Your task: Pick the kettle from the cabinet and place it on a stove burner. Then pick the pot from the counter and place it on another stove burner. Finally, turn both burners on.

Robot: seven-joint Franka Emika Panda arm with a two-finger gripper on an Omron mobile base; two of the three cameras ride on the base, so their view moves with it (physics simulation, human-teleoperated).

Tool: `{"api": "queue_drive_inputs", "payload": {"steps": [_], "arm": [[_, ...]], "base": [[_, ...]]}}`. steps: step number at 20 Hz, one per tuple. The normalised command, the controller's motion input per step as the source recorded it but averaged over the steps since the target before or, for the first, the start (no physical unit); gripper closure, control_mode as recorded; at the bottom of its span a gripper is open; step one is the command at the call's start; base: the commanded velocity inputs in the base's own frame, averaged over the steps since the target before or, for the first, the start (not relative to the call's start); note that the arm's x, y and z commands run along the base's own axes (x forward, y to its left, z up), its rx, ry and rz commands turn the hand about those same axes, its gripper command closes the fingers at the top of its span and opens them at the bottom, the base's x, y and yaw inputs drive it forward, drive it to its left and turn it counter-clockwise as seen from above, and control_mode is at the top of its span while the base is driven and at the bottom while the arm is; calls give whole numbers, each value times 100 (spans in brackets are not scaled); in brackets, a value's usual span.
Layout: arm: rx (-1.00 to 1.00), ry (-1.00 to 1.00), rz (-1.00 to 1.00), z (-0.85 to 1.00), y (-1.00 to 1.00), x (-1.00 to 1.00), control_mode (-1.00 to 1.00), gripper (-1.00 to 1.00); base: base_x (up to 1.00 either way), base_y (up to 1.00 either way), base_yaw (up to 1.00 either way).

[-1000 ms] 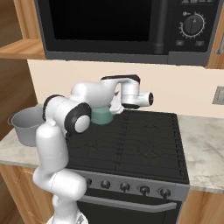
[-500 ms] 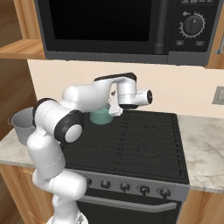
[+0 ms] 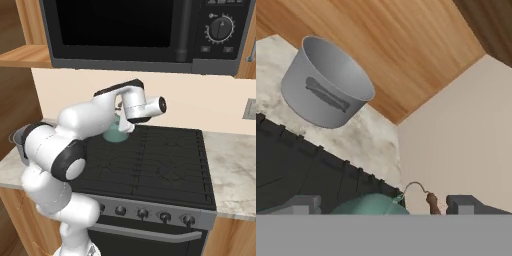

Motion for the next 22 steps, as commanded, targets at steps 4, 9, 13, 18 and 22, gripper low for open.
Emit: {"api": "queue_drive_inputs", "payload": {"steps": [4, 9, 13, 18, 22], "arm": [[-14, -9, 9, 18, 35, -26, -100, -100], [-15, -8, 10, 14, 38, -27, -100, -100], [-16, -6, 10, 2, 39, -29, -100, -100], [-16, -6, 8, 0, 36, -36, -100, -100], [-17, -6, 7, 0, 37, -40, -100, -100]], "base": [[0, 0, 0], [0, 0, 0], [0, 0, 0], [0, 0, 0], [0, 0, 0]]}}
